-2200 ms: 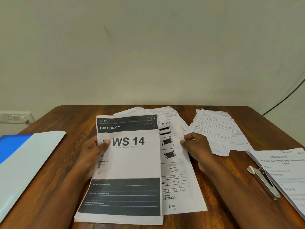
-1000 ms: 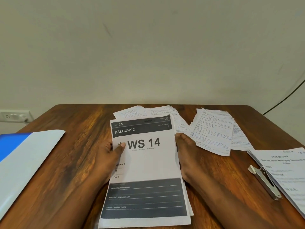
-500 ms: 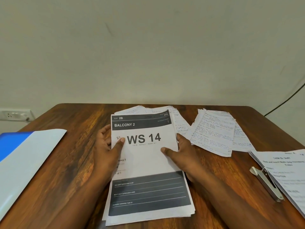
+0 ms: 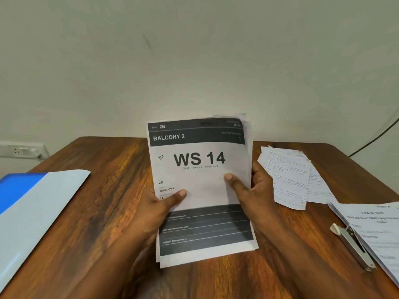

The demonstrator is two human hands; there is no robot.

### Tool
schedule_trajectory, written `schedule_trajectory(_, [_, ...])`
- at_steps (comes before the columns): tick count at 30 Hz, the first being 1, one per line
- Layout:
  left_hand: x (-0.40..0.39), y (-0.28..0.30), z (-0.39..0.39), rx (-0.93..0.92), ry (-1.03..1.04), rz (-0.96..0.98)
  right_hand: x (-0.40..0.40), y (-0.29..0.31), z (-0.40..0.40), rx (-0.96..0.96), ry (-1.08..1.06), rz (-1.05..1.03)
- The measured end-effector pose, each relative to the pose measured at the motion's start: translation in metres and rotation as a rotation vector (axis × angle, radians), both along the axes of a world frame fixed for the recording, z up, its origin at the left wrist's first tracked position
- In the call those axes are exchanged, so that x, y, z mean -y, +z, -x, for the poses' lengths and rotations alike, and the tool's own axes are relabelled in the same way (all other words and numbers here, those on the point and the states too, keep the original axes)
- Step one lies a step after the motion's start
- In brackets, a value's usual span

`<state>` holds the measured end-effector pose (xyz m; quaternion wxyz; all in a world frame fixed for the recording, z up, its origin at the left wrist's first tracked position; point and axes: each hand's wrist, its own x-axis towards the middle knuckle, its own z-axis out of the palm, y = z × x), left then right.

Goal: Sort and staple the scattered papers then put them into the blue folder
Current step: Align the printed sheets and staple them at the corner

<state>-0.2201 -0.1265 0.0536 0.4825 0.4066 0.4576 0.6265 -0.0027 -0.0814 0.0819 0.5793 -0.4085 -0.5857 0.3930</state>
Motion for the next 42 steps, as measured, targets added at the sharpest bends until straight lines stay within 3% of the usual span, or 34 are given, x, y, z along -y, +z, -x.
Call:
schedule_trajectory(6, [0.014, 0.018, -0.009, -0.164, 0.234, -0.214, 0.013, 0.002, 0.006, 0.005, 0.034, 0.02])
schedule_trajectory(11, [0.026, 0.022, -0.016, -0.153, 0.356, -0.344, 0.024, 0.003, 0.013, -0.092, 0.069, -0.006])
schedule_trajectory(16, [0.017, 0.006, -0.021, -0.254, 0.234, -0.181, 0.015, -0.015, 0.021, -0.031, 0.034, 0.123])
schedule_trajectory(22, [0.013, 0.003, -0.019, -0.206, 0.273, -0.228, 0.016, -0.014, 0.022, -0.094, 0.015, 0.122])
schedule_trajectory(28, [0.002, -0.011, -0.014, -0.35, 0.255, -0.131, 0.008, -0.032, 0.023, 0.095, 0.04, 0.236])
schedule_trajectory(42, [-0.011, -0.022, -0.007, -0.321, 0.216, -0.097, -0.002, -0.033, 0.021, 0.031, 0.059, 0.247])
